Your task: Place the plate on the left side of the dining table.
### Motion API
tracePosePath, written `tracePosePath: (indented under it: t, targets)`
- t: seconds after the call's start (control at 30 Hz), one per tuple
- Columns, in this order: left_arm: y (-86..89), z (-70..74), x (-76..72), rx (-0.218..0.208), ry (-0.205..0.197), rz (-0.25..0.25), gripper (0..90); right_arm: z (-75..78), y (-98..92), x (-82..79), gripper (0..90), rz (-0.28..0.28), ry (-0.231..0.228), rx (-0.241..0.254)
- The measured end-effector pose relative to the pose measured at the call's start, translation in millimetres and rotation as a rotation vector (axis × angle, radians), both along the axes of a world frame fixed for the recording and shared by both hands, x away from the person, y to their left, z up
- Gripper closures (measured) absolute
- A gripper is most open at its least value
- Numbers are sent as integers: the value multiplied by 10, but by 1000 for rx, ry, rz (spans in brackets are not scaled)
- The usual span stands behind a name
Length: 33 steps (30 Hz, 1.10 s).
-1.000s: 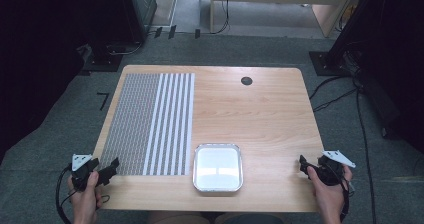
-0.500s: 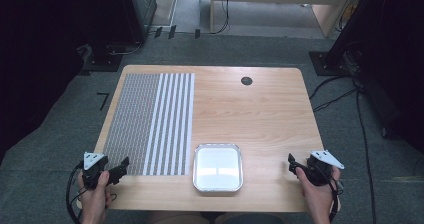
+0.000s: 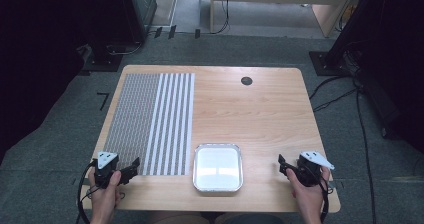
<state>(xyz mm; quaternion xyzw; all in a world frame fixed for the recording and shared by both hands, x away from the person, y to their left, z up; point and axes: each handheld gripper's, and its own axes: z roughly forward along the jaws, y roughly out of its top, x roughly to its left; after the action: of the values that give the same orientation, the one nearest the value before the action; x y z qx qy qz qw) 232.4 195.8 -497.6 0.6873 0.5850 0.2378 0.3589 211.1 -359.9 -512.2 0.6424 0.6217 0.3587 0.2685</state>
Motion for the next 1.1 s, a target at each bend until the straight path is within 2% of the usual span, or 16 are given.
tracePosePath:
  t: [0.1,0.37,0.63,0.8,1.1]
  targets:
    - [-67,7,3,-13,1,-19,213,-1,50,0,208,9,0,-2]
    - [-210,2,5,-10,3,-47,213,3,135,-1,207,34,-12,2]
    - [-390,-3,2,-2,3,-94,213,11,249,8,143,86,-5,18]
    - [-448,-3,2,-1,3,-108,213,11,298,13,142,90,-3,18]
    - [-635,-6,-8,-14,2,-153,205,26,429,-4,142,120,-24,19]
